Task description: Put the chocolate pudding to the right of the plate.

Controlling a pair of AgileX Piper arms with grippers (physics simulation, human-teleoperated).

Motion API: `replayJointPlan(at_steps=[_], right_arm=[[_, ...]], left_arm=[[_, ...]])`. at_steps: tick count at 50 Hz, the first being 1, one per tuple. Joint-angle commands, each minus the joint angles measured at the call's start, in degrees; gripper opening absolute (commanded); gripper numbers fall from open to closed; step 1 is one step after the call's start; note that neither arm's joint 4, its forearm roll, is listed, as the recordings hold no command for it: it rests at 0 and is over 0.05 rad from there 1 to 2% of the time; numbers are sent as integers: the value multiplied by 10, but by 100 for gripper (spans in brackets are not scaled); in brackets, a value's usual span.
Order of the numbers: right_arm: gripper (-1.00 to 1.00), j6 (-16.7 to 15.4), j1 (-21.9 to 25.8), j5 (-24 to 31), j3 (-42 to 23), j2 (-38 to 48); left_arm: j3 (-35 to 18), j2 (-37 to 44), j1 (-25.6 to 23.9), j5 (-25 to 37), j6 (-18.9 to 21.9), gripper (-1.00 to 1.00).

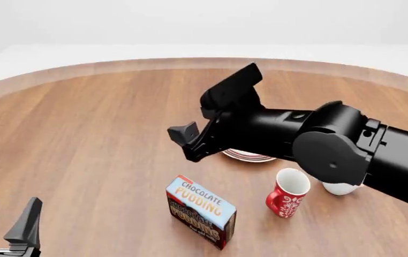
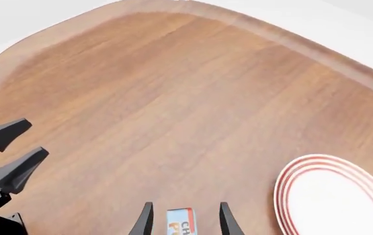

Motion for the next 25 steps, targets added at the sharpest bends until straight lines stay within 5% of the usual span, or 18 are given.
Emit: replayJointPlan(at_steps=[1,25], right_arm=[[100,10,3,-20,22,22],[100,32,12,-41,52,44]], left_arm=[[0,0,0,0,0,100],[0,0,0,0,0,100]])
